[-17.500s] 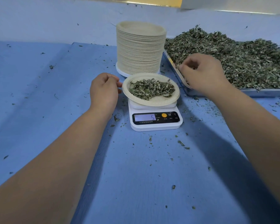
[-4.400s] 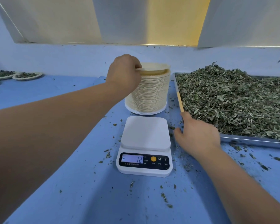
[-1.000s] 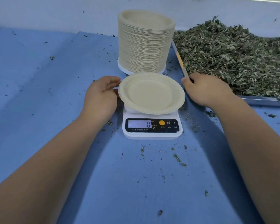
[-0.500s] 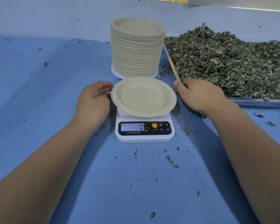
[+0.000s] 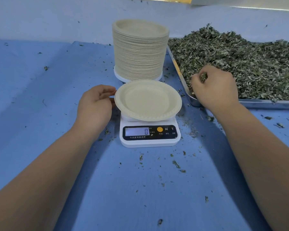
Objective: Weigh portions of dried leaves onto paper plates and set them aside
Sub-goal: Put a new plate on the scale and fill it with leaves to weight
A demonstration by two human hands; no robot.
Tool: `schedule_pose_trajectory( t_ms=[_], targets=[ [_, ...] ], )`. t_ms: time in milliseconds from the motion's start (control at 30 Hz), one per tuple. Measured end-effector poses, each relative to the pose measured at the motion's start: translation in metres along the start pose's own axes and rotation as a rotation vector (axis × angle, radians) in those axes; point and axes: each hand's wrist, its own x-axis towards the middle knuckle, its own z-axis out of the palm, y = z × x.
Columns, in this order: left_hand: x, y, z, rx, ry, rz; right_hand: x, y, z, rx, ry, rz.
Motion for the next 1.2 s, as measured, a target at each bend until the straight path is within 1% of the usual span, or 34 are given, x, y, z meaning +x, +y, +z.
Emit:
schedule_pose_trajectory(
  t_ms=[67, 167, 200, 300, 400, 533, 700, 733, 833, 967, 1000, 1067, 1100, 1200],
  targets=[
    [0.000, 0.000, 0.000, 0.006, -0.009, -0.001, -0.001, 0.001, 0.000, 0.038, 0.027, 0.023],
    [0.000, 0.001, 0.000, 0.025, -0.018, -0.008, 0.002, 0.004, -0.003, 0.168, 0.151, 0.067],
    [-0.001, 0.001, 0.000, 0.032, -0.024, -0.004, 0.003, 0.004, -0.003, 0.177, 0.161, 0.066],
    [-0.002, 0.002, 0.000, 0.042, -0.028, 0.000, 0.001, 0.007, 0.000, 0.109, 0.081, 0.030],
    [-0.001, 0.001, 0.000, 0.030, -0.027, 0.001, 0.003, 0.011, 0.003, 0.120, 0.077, 0.045],
    [-0.001, 0.001, 0.001, 0.036, -0.026, 0.012, 0.005, 0.012, 0.004, 0.056, -0.074, 0.056],
    [0.000, -0.001, 0.001, 0.039, -0.029, 0.028, 0.006, 0.013, 0.000, 0.148, 0.054, 0.077],
    [0.000, -0.001, 0.001, 0.043, -0.030, 0.032, 0.007, 0.013, -0.001, 0.149, 0.057, 0.072],
    [0.000, -0.001, 0.001, 0.041, -0.036, 0.038, 0.005, 0.013, 0.001, 0.103, -0.032, 0.047],
    [0.001, -0.002, 0.000, 0.041, -0.037, 0.038, 0.007, 0.014, 0.002, 0.143, 0.027, 0.071],
    [0.001, -0.003, 0.000, 0.043, -0.037, 0.038, 0.008, 0.015, 0.002, 0.124, 0.002, 0.072],
    [0.002, -0.003, 0.000, 0.049, -0.031, 0.033, 0.009, 0.015, 0.003, 0.055, -0.107, 0.065],
    [0.002, -0.003, 0.000, 0.051, -0.027, 0.031, 0.009, 0.015, 0.002, 0.046, -0.121, 0.070],
    [0.002, -0.002, 0.000, 0.051, -0.026, 0.029, 0.009, 0.013, 0.000, 0.095, -0.043, 0.086]
  ],
)
